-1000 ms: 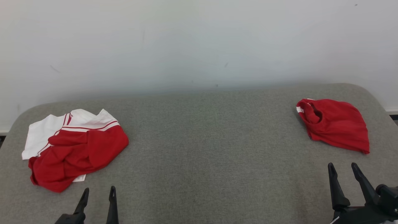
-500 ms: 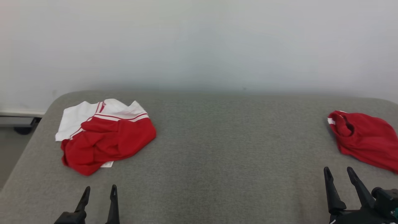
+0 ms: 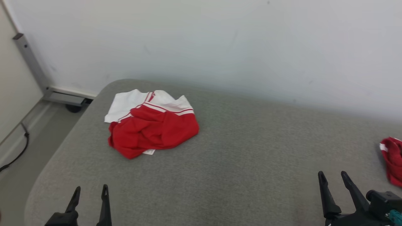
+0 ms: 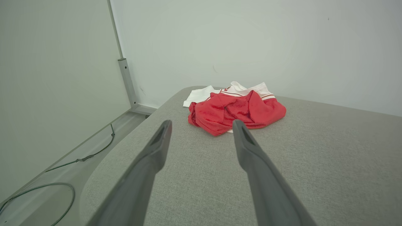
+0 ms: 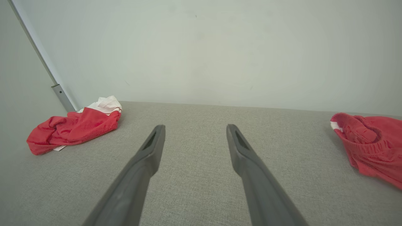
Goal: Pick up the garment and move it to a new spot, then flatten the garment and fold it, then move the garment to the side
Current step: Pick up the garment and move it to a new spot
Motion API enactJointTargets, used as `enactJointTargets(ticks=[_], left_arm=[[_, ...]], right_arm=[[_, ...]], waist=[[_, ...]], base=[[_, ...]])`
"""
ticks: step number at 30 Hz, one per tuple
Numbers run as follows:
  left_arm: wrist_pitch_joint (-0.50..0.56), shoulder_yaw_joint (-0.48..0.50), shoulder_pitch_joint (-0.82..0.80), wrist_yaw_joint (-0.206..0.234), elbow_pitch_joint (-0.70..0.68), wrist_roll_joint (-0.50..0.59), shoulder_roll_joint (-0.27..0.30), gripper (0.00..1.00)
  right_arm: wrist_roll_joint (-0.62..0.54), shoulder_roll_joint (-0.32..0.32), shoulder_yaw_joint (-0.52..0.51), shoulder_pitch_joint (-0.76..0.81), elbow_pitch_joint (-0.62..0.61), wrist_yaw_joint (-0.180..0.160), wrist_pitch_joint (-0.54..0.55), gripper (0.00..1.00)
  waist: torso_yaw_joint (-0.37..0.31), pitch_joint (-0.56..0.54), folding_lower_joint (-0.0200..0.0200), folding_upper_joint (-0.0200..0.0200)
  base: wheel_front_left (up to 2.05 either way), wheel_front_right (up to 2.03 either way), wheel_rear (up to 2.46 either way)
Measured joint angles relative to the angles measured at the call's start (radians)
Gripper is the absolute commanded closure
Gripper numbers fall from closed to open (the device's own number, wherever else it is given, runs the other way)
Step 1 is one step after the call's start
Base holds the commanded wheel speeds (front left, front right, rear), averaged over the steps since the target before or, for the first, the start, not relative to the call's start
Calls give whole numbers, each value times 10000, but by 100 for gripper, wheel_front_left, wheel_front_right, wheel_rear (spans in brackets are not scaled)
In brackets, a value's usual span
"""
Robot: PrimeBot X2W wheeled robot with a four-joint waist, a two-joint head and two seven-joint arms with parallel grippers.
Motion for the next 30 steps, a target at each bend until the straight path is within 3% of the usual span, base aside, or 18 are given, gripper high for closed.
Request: enactJointTargets(ticks=[14,30], left_arm=[[261,1321,496,4,-485,481,-109,0],[554,1342,639,2,-955,888,-265,0]], right_arm=[[-259,31,719,-887,-84,119,575,0],[-351,61,1053,-1495,499,384,959,0]], waist=[[1719,30,0,0],[1997,329,0,0]], base=[[0,0,0],[0,0,0]])
